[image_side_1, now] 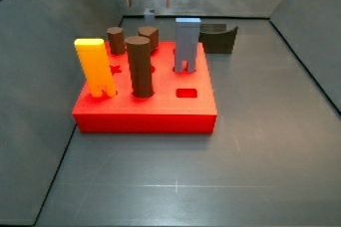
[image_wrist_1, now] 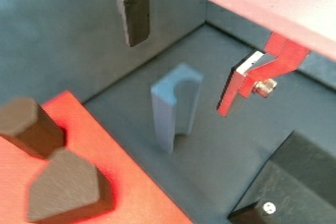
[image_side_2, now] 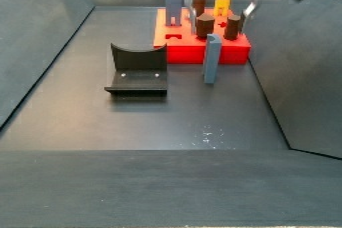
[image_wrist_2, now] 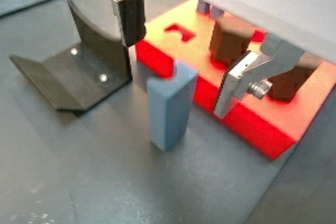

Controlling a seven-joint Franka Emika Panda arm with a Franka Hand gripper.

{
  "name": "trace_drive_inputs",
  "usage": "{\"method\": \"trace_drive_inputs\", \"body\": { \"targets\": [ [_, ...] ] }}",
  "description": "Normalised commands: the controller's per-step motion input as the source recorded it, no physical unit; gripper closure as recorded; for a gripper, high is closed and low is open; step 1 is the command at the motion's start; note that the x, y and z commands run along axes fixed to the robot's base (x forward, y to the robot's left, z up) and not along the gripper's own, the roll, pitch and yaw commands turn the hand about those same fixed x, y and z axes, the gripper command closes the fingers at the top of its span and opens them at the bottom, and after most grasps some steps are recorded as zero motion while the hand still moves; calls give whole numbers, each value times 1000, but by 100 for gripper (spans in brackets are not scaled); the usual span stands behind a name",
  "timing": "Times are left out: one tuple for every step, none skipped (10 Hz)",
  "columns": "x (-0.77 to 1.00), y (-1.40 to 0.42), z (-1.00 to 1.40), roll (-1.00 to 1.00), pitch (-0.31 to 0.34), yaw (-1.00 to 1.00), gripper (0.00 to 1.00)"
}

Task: Pick up the arch object. Move up. Rotate the arch object. Move to above the board. Insert the arch object.
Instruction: Rotate the arch object.

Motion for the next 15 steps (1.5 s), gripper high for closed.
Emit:
{"method": "trace_drive_inputs", "body": {
  "targets": [
    [-10,-11,240,55,55,30,0],
    [0,0,0,8,9,-1000,0],
    [17,6,-78,8,8,-1000,0],
    [26,20,-52,6,5,-1000,0],
    [28,18,-38,7,5,-1000,0],
    [29,18,-36,7,5,-1000,0],
    [29,18,-35,7,5,-1000,0],
    [30,18,-33,8,5,-1000,0],
    [30,18,-33,8,5,-1000,0],
    [30,18,-32,9,6,-1000,0],
    [30,18,-32,9,6,-1000,0],
    [30,17,-32,10,6,-1000,0],
    [30,18,-32,11,7,-1000,0],
    [30,17,-32,12,7,-1000,0],
    [30,17,-32,13,8,-1000,0]
  ]
}}
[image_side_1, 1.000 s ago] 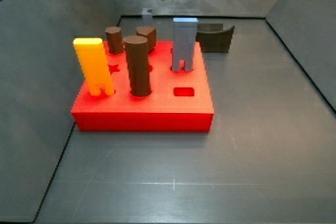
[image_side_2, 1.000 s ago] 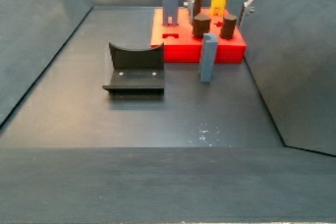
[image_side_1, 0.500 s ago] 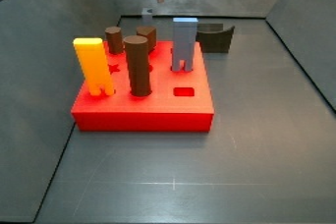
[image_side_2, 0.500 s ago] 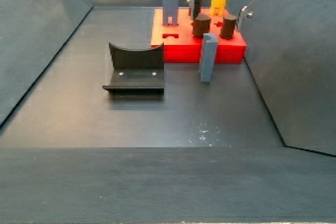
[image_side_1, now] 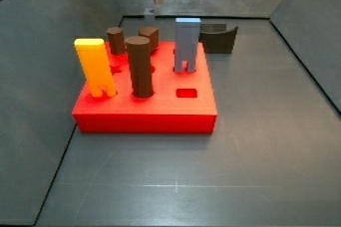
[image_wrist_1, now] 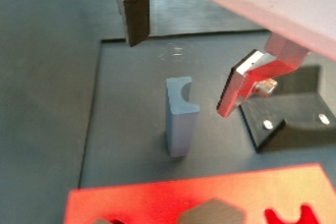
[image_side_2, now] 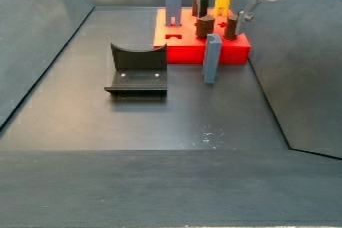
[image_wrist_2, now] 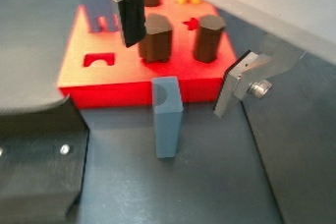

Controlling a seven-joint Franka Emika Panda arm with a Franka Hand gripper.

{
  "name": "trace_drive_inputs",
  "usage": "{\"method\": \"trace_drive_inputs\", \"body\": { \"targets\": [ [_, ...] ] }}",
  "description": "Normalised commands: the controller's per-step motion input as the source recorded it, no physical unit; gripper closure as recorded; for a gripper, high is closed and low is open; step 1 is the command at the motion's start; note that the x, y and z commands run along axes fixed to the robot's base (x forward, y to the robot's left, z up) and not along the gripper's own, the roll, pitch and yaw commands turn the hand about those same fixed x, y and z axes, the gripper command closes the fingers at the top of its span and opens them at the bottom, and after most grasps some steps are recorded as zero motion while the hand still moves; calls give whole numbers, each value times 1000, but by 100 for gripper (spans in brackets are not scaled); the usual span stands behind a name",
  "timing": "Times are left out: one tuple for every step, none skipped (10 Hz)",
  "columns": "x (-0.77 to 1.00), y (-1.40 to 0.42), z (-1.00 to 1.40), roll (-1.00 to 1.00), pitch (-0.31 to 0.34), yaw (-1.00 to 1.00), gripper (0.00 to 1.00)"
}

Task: Pick up the arch object. Move up. Rotate the arch object. Move to above the board. Insert the arch object.
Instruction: Rotate the arch object.

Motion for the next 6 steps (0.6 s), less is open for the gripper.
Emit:
{"method": "trace_drive_inputs", "body": {
  "targets": [
    [30,17,-32,14,9,-1000,0],
    [30,17,-32,16,10,-1000,0],
    [30,17,-32,19,12,-1000,0],
    [30,17,-32,21,13,-1000,0],
    [30,17,-32,23,14,-1000,0],
    [30,17,-32,29,18,-1000,0]
  ]
}}
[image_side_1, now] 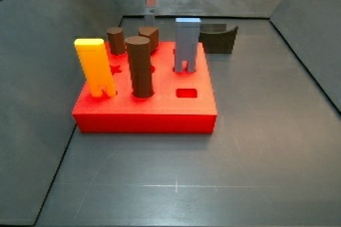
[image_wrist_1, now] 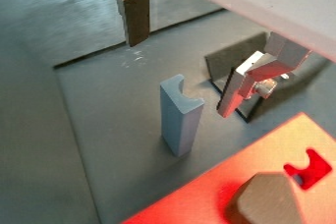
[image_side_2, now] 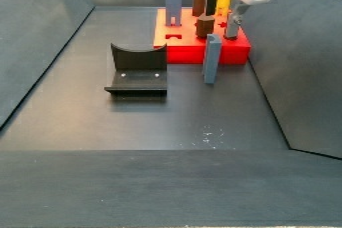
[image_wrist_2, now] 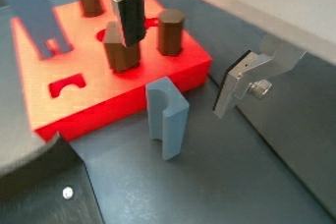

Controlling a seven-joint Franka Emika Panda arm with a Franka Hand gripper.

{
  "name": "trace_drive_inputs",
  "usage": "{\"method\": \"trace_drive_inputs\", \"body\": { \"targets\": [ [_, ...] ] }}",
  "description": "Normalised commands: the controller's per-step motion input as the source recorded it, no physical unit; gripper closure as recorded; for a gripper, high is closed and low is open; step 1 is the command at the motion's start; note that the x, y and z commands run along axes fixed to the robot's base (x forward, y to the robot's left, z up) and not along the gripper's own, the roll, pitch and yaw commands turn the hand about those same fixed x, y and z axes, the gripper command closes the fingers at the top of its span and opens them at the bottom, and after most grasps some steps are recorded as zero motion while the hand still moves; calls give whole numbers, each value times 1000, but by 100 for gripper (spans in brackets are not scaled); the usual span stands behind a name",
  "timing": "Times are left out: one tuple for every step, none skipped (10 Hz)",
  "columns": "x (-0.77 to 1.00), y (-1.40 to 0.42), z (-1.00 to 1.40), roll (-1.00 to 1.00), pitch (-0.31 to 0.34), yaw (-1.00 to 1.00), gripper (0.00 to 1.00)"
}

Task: Pick up the arch object. Move up. Rotate the arch object. Move to above the board. Insert the arch object.
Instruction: Rotate the arch object.

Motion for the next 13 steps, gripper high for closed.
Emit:
{"method": "trace_drive_inputs", "body": {
  "targets": [
    [30,17,-31,35,22,-1000,0],
    [30,17,-31,36,23,-729,0],
    [31,17,-31,36,23,-574,0],
    [31,17,-31,36,23,-329,0],
    [0,0,-1000,35,23,-165,0],
    [11,2,-1000,37,10,-98,0],
    [19,3,-1000,40,-4,-76,0],
    [23,6,-1000,44,-20,-53,0],
    [22,8,-911,44,-23,-50,0],
    [23,10,-716,45,-29,-42,0],
    [23,13,-521,46,-27,-38,0],
    [27,16,-377,48,-25,-35,0],
    [31,19,-240,50,-23,-35,0]
  ]
}}
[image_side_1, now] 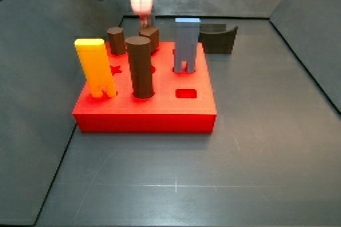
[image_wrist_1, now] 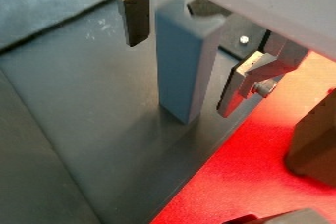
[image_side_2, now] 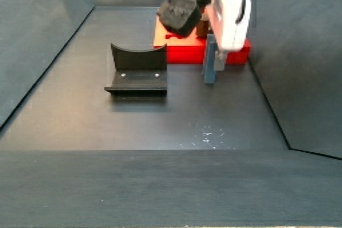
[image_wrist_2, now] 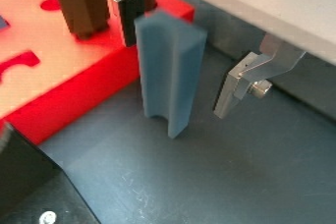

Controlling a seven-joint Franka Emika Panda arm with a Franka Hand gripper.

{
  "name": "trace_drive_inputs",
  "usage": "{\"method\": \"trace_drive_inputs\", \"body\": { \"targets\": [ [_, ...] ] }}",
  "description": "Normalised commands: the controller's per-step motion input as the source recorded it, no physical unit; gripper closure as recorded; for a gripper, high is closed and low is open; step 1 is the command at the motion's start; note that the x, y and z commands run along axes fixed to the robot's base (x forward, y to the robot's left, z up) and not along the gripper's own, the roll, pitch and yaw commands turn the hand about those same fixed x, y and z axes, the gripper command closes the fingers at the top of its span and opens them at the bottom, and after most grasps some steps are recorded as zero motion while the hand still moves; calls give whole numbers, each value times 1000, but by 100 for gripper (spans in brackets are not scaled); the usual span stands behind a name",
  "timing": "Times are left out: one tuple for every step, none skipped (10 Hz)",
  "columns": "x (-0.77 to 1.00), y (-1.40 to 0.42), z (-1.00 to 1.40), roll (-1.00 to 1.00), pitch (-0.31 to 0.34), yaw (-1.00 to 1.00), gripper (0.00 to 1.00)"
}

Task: Pick up the arch object. Move up. Rotate the arch object. Move to above the board. Insert the arch object.
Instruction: Rotate the arch object, then move to above the board.

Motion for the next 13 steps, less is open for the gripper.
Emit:
{"method": "trace_drive_inputs", "body": {
  "targets": [
    [0,0,0,52,-18,-34,100],
    [0,-51,1000,148,-297,139,100],
    [-3,-52,1000,147,-287,138,100],
    [-11,-53,1000,138,-233,116,100],
    [-11,-52,1000,128,-171,87,100],
    [-10,-51,1000,105,-47,47,100],
    [-9,-51,1000,97,-4,37,100],
    [-9,-50,1000,85,45,28,100],
    [-9,-49,1000,81,55,26,100],
    [-9,-48,1000,73,66,25,100],
    [-7,-47,1000,64,78,27,100],
    [-5,-46,1000,57,87,28,100],
    [-2,-45,1000,50,95,27,100]
  ]
}}
